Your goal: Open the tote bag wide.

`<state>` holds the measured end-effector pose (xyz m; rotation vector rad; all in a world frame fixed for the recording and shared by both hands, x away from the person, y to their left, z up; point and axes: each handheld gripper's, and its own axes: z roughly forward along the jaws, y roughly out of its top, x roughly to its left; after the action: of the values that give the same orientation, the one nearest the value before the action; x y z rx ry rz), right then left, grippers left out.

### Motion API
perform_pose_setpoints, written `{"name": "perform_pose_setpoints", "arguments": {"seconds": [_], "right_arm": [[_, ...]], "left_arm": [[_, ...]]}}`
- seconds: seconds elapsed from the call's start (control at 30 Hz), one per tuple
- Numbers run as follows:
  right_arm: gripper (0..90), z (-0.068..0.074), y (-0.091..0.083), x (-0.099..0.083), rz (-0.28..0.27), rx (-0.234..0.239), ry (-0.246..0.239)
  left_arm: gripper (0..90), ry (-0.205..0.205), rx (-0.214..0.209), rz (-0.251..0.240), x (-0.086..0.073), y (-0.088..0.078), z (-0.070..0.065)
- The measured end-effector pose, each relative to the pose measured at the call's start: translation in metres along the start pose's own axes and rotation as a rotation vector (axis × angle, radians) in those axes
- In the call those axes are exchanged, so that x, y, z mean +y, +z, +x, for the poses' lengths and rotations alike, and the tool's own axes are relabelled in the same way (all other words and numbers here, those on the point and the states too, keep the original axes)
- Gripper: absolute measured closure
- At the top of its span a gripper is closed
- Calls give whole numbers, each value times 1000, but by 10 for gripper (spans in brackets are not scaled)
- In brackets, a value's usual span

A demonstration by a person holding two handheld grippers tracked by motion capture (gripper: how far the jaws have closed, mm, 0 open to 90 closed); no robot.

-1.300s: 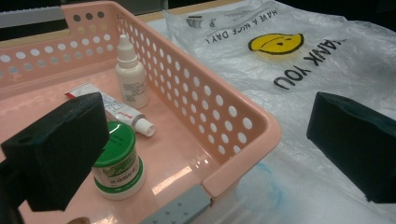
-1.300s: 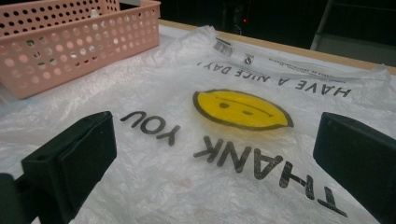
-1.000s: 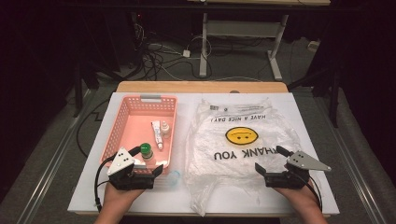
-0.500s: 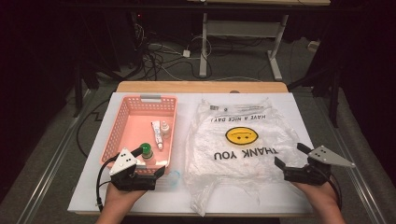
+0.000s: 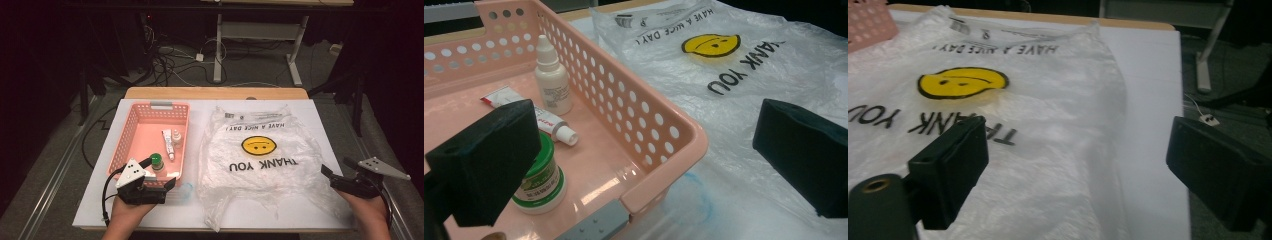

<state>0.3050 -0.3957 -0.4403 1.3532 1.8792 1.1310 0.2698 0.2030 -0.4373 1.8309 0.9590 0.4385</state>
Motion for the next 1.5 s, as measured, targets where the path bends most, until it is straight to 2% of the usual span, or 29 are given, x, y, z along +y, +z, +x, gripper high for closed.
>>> {"name": "perform_pose_setpoints", "arguments": {"seconds": [0.07, 0.1, 0.13, 0.17, 0.23, 0.37, 0.4, 0.43, 0.53, 0.7, 0.8, 0.9, 1.03, 1.13, 1.2, 1.3, 1.37, 1.47, 1.5], "right_arm": [[187, -4, 0, -3, 9, 0, 11], [222, -10, 3, -8, 32, 8, 48], [222, -10, 3, -8, 32, 8, 48], [250, -14, 6, -13, 63, 13, 72], [256, -17, 11, -17, 99, 11, 79], [267, -19, 17, -22, 135, 32, 95], [267, -19, 18, -23, 146, 35, 94], [267, -19, 21, -24, 162, 35, 81], [297, -17, 22, -23, 165, 34, 73], [295, -15, 24, -22, 173, 27, 62], [301, -13, 28, -21, 198, 30, 55], [313, -12, 29, -21, 199, 26, 56], [339, -11, 31, -21, 226, 33, 49], [414, -10, 33, -20, 237, 19, 40], [434, -11, 34, -20, 244, 20, 43], [496, -11, 34, -20, 249, 16, 47], [611, -10, 34, -20, 250, 39, 33], [705, -8, 34, -20, 252, 44, 6], [705, -8, 34, -20, 252, 44, 6]], "left_arm": [[0, 0, 1, -3, 0, 0, 0], [0, 0, 0, -3, 0, -1, 0], [0, 2, 3, -2, 0, 0, 0], [0, 11, 4, -6, 0, 0, 0], [0, 22, 12, -10, 1, -1, 0], [0, 16, -5, 7, 0, 1, 0], [0, 12, -29, 15, 0, 1, 1], [0, 8, -34, 17, 0, 2, 1], [0, 2, -37, 19, 1, 2, 0], [0, -6, -43, 19, 2, 1, 0], [0, -13, -40, 20, 1, 0, 1], [0, -13, -54, 26, 1, 0, 3], [0, -14, -26, 25, 0, -1, 4], [0, -28, -55, 24, 2, -3, 6], [0, -26, -39, 21, 2, -4, 7], [0, -36, -45, 33, 1, -3, 9], [0, -42, -43, 35, 1, -2, 10], [0, -56, -46, 23, 1, -3, 11], [0, -54, -46, 21, 2, -3, 11]]}}
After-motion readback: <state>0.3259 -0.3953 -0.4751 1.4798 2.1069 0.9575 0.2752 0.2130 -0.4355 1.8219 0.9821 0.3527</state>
